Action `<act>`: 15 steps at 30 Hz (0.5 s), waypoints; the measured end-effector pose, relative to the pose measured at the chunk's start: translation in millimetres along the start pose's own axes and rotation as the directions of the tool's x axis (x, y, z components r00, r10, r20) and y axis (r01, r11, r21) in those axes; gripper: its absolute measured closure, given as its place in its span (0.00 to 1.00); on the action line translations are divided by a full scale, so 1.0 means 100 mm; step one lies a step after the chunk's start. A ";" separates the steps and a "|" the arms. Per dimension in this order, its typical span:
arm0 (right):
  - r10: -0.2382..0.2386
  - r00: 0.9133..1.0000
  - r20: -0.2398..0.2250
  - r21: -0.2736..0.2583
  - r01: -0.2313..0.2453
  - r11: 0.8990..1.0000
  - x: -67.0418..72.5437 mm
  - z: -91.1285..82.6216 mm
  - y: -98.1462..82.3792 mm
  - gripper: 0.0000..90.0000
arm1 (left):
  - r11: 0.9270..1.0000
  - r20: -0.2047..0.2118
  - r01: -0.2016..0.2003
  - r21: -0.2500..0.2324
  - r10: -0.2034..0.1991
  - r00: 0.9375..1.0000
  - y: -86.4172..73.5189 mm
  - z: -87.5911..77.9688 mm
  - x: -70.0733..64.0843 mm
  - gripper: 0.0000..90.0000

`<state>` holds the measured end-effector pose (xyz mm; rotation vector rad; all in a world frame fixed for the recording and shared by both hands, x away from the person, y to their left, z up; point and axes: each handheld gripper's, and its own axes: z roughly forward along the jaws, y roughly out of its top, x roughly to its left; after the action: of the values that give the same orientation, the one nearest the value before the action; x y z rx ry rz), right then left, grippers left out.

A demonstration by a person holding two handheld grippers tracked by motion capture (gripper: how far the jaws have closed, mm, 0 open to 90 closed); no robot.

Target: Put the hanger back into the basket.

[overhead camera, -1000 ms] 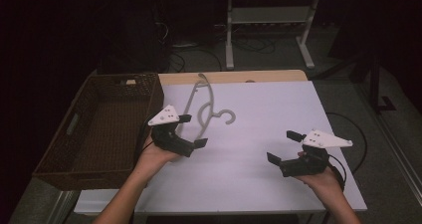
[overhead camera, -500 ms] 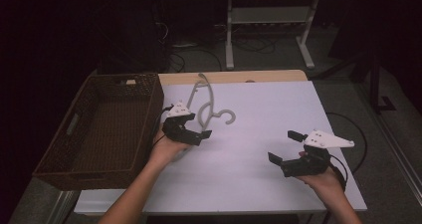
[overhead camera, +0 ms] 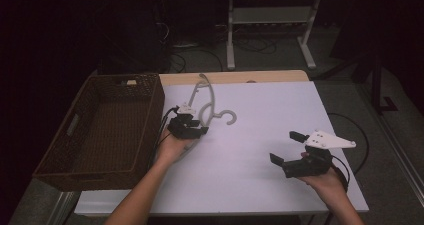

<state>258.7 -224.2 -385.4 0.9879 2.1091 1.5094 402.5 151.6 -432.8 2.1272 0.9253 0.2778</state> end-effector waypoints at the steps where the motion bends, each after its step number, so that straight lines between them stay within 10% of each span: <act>1: 0.000 1.000 -0.001 0.001 0.000 1.000 0.00 0.00 0.00 0.00 | 1.000 0.002 0.002 0.004 -0.002 1.000 0.00 0.01 0.00 0.61; 15: -0.003 1.000 0.001 0.008 0.003 1.000 0.00 0.00 0.00 0.00 | 0.996 -0.007 0.039 0.083 -0.038 0.999 0.01 0.15 0.02 0.79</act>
<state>258.6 -224.8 -385.7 0.9874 2.1167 1.4993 411.6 144.2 -442.6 2.1825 0.9954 0.2298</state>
